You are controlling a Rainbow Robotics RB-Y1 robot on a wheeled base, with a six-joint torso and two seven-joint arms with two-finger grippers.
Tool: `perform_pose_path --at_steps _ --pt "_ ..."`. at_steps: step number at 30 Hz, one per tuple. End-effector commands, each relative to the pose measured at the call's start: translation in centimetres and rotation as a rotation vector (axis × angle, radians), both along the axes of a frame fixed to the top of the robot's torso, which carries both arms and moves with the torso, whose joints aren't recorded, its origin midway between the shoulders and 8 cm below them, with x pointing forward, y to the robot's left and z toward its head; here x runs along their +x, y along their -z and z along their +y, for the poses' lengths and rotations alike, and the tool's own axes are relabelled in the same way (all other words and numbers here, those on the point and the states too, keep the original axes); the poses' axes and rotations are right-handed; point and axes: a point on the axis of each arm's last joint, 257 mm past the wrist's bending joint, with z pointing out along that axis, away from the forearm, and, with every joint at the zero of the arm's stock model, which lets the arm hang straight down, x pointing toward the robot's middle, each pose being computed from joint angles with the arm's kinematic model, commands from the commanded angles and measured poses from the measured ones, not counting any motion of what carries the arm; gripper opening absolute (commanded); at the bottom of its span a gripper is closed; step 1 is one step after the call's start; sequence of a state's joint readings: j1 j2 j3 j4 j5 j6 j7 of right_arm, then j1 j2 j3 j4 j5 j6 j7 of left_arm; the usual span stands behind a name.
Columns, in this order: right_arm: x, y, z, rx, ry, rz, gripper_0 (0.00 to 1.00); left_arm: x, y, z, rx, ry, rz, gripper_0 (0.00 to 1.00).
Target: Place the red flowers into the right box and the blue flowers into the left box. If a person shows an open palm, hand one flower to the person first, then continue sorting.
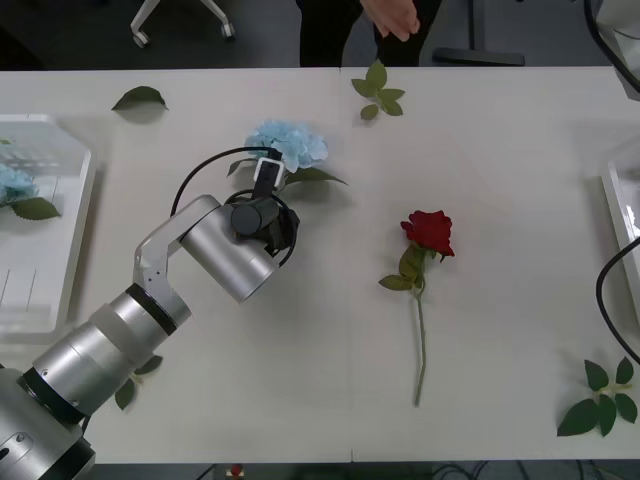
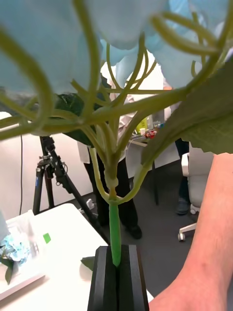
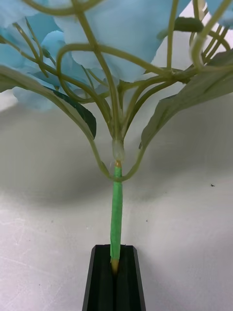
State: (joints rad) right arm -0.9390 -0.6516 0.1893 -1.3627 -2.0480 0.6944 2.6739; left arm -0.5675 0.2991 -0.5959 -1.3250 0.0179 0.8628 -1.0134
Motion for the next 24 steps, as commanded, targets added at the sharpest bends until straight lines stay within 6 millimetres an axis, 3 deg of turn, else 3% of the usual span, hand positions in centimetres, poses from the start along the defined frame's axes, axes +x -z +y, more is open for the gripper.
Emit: perform_pose_path --at_steps 1,10,14,21,24 --pt "-1.97 -3.56 1.74 0.004 -0.031 -0.1 0.0 0.14 -0.88 -0.07 0.013 0.017 -0.026 0.0" --pt "-1.83 -3.3 1.93 -0.006 -0.025 -0.105 0.0 0.2 -0.91 -0.09 0.012 0.017 -0.029 0.0" --pt "-1.85 -3.29 1.99 -0.005 -0.026 -0.104 0.47 0.2 -0.96 -0.14 0.012 0.019 -0.031 0.0" --pt "-2.17 -3.44 2.23 -0.005 -0.034 -0.109 0.85 0.17 -0.93 -0.18 0.013 0.02 -0.03 0.0" --pt "-2.48 -3.47 2.41 -0.005 -0.046 -0.108 0.9 0.18 -0.95 -0.16 0.011 0.019 -0.03 0.0"
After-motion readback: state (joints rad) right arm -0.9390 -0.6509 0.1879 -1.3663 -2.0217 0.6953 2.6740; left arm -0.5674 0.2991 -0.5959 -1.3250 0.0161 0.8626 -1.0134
